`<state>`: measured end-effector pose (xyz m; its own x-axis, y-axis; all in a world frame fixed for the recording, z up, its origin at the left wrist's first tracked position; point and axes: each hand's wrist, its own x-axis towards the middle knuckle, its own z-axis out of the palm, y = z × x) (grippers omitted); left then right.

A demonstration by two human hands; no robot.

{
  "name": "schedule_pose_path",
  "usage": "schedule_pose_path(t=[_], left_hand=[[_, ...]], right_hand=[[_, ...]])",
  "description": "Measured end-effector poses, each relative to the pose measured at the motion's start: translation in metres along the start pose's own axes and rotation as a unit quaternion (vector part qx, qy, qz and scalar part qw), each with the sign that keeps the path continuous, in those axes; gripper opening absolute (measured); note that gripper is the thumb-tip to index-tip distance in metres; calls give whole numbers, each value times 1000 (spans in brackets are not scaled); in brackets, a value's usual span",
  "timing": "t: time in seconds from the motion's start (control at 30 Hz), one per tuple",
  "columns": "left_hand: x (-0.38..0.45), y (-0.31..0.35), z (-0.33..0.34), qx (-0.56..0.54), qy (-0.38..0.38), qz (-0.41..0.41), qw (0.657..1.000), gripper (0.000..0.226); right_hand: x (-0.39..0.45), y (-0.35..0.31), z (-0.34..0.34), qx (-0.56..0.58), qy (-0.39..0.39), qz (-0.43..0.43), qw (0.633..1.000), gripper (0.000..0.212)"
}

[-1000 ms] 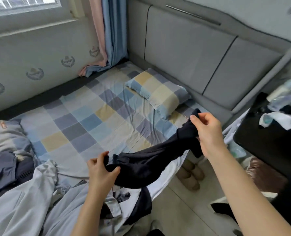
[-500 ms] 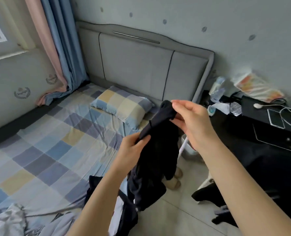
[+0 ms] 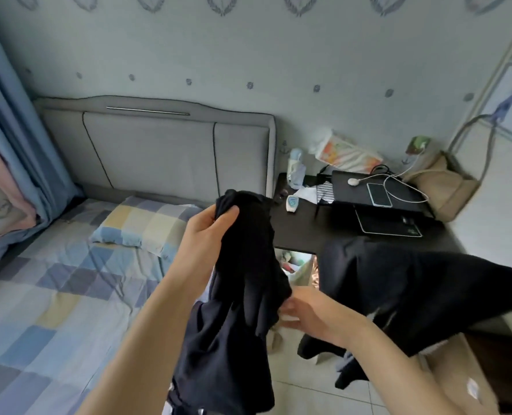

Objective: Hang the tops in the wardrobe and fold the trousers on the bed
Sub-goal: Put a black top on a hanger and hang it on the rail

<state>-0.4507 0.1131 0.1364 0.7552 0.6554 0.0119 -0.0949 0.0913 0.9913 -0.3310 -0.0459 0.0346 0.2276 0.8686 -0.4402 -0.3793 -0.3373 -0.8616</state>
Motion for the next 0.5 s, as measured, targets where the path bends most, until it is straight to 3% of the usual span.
schedule_pose_path(t=[0.13, 0.17, 0.23, 0.3, 0.4, 0.5], left_hand=[[8, 0, 26, 13, 7, -3, 1000, 22], [11, -3, 30, 23, 15, -8, 1000, 21], [18, -10, 38, 47, 31, -19, 998, 20], [27, -21, 42, 80, 52, -40, 995, 19], [40, -39, 47, 153, 82, -60, 983, 23], [49, -51, 60, 216, 86, -51, 971, 37]], right_hand=[[-48, -16, -26, 89, -49, -51, 994, 68], [-59, -23, -27, 78, -29, -66, 994, 65], [-81, -37, -33, -56, 59, -126, 989, 43], [-103, -52, -48, -187, 173, -197, 947, 21], [-143, -74, -80, -144, 269, -239, 922, 20], [-184, -92, -108, -119, 275, -238, 924, 37]])
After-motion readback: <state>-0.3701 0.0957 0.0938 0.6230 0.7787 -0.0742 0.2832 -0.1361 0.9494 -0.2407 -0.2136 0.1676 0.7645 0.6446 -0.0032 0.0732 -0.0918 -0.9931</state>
